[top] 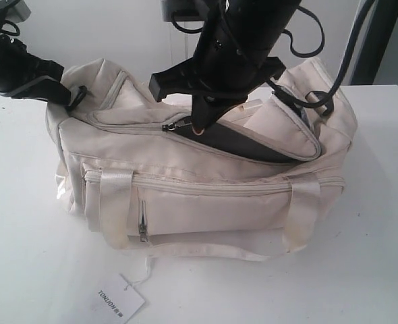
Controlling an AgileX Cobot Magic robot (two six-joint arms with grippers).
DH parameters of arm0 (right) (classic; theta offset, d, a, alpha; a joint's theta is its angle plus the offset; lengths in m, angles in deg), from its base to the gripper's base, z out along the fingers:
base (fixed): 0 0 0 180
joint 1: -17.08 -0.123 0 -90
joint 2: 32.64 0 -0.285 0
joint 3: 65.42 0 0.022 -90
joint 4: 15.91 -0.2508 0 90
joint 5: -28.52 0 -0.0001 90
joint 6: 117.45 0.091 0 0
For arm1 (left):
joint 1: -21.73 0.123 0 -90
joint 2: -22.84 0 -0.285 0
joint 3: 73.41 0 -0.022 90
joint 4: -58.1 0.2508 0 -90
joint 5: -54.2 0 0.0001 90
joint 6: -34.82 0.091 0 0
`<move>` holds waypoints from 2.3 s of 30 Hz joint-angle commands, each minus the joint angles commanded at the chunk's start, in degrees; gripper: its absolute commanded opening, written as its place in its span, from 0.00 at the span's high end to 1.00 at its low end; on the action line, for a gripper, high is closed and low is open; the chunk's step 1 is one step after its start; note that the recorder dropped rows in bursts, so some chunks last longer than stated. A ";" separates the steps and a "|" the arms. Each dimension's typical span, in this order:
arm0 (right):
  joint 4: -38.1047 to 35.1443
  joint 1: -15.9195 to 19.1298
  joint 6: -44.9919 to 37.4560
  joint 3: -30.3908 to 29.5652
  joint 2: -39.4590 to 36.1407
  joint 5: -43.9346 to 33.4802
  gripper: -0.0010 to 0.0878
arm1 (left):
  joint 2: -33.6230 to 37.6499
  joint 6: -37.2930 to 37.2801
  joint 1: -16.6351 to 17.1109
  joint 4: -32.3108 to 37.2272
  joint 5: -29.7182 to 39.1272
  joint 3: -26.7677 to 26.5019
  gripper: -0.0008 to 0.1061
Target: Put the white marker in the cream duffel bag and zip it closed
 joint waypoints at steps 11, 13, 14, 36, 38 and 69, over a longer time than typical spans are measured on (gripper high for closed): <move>-9.89 0.00 0.00 0.00 -0.30 2.24 0.99 | -0.11 -0.23 0.00 -1.08 3.08 0.00 0.51; -10.14 0.00 0.00 0.00 -0.44 2.38 0.99 | -0.11 -0.23 0.00 -1.22 4.92 0.00 0.49; -10.14 0.00 0.00 0.00 -0.55 2.38 0.99 | -0.11 -0.23 0.00 -1.22 5.71 0.00 0.48; -10.14 0.00 0.00 0.00 -1.00 2.17 0.99 | -1.23 -11.22 0.00 5.60 18.59 0.12 0.48; -10.14 0.00 -0.30 0.00 -1.00 2.18 0.99 | -2.12 -11.58 0.00 5.60 18.68 0.12 0.48; -10.14 0.00 -2.35 0.00 -1.00 0.54 0.99 | -3.99 -7.43 -0.11 -0.06 9.62 12.83 0.99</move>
